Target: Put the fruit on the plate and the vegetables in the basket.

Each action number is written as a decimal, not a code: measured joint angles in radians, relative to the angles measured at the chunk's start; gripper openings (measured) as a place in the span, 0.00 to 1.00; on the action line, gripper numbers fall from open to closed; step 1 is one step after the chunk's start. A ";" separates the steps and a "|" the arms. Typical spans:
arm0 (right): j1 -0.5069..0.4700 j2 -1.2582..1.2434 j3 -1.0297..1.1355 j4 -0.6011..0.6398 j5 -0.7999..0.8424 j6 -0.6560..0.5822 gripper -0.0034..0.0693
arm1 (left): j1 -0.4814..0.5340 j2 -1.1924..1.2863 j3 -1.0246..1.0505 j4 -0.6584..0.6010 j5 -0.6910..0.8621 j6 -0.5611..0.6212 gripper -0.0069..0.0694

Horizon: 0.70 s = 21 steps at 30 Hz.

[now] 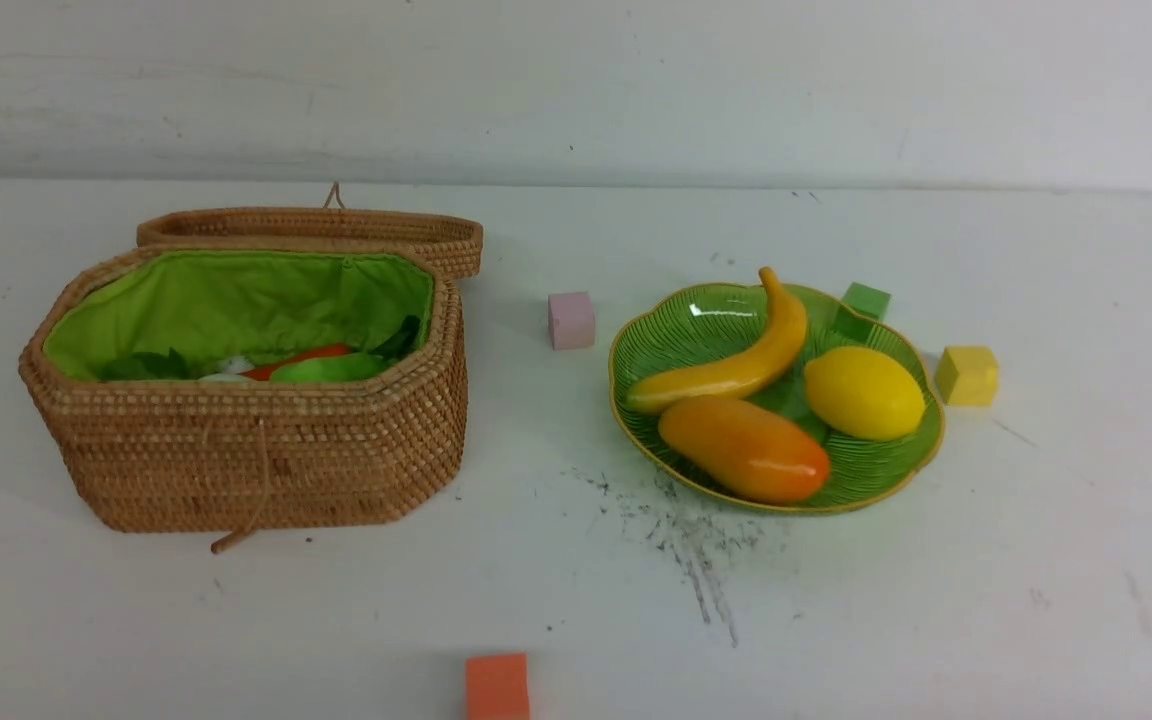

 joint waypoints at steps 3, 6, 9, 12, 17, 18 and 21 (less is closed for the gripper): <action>0.000 0.000 0.000 0.000 -0.001 0.000 0.03 | 0.000 0.000 0.000 0.000 0.000 0.000 0.09; 0.000 0.000 0.001 0.000 -0.001 0.000 0.04 | 0.000 0.000 0.000 0.000 0.000 0.000 0.10; 0.000 0.000 0.001 0.000 -0.001 0.000 0.04 | 0.000 0.000 0.000 0.000 0.000 0.000 0.10; 0.000 0.000 0.001 0.000 -0.001 0.000 0.04 | 0.000 0.000 0.002 0.000 -0.005 0.000 0.11; 0.000 0.000 0.001 0.000 -0.002 0.000 0.05 | 0.145 0.000 0.074 -0.027 -0.126 0.000 0.08; 0.000 0.000 0.001 0.000 -0.002 -0.001 0.04 | 0.185 0.000 0.090 -0.032 -0.146 0.000 0.07; 0.000 0.000 0.001 0.000 -0.002 -0.001 0.04 | 0.400 0.000 0.183 -0.054 -0.228 0.001 0.07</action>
